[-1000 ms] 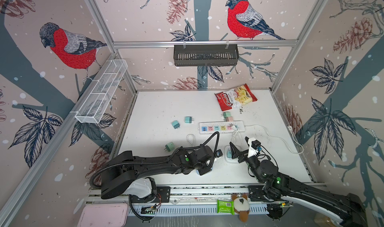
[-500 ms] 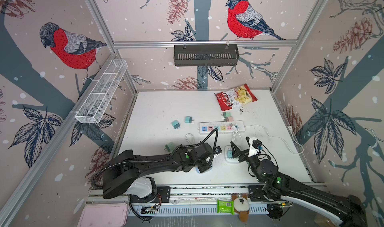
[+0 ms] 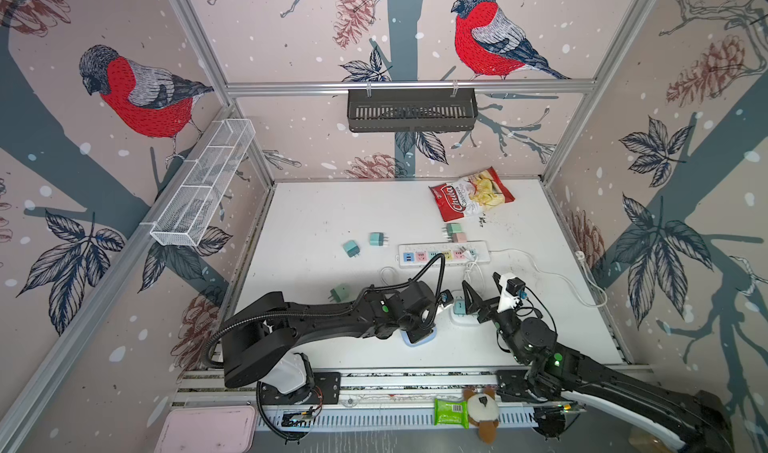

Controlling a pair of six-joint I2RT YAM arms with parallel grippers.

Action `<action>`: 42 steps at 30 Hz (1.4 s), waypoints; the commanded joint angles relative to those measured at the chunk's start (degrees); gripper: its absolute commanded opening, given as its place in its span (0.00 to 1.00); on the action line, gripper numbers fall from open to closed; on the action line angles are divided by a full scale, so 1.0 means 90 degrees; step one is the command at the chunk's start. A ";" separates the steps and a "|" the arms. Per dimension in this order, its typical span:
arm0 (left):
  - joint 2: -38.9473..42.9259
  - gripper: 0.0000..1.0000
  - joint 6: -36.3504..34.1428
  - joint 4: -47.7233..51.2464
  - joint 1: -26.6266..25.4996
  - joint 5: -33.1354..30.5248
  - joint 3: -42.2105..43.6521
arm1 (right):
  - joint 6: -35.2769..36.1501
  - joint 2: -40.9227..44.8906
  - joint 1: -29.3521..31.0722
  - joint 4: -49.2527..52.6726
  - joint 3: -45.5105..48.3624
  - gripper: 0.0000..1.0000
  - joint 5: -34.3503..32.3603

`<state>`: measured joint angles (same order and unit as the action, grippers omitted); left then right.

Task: Insert the plug
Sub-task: 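Lower the teal charger prongs into the light-blue socket box, then open the left gripper and lift it away from the socket box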

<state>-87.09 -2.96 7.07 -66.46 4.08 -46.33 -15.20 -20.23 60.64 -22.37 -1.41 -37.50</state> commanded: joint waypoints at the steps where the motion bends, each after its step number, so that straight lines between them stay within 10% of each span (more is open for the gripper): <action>1: -0.0304 0.00 0.0026 0.0562 -0.0123 0.0056 -0.0094 | -0.0098 0.0015 -0.0025 0.0054 -0.0055 1.00 -0.0028; 7: -0.0262 0.19 0.0090 0.0477 -0.0127 -0.0007 -0.0071 | -0.0126 0.0024 -0.0052 0.0074 -0.0057 1.00 -0.0023; 9: -0.0124 0.55 0.0130 0.0436 -0.0126 -0.0068 -0.0010 | -0.0149 0.0024 -0.0059 0.0074 -0.0053 1.00 -0.0025; 10: -0.0034 0.98 0.0147 0.0408 -0.0134 -0.0117 0.0023 | -0.0159 0.0022 -0.0059 0.0072 -0.0053 1.00 -0.0016; 17: 0.1264 0.98 0.0325 0.0136 -0.0013 -0.0594 0.0397 | -0.0561 0.0061 -0.0199 0.0074 -0.0028 1.00 -0.0234; 27: 0.5025 0.98 0.2316 -0.2532 0.1804 -0.1219 0.2055 | -0.1873 -0.0206 -0.0391 0.0908 -0.0610 1.00 -0.0914; 31: 0.5705 0.98 0.3092 -0.2628 0.2048 -0.2945 0.1979 | -0.3915 -0.0743 -0.0412 0.1814 -0.1000 1.00 -0.1807; 39: 0.4848 0.98 0.6953 0.1188 0.2140 -0.7464 0.0592 | -0.3049 -0.2062 -0.0605 0.2539 -0.2459 1.00 -0.0676; 42: 0.4873 0.98 0.7391 0.1595 0.2140 -0.7800 0.0560 | -0.2973 -0.2322 -0.0624 0.2271 -0.2323 1.00 -0.0491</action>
<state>-43.48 51.16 10.81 -47.27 -53.36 -40.56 -43.38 -39.70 55.11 -3.90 -22.83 -44.51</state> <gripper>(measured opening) 0.977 0.995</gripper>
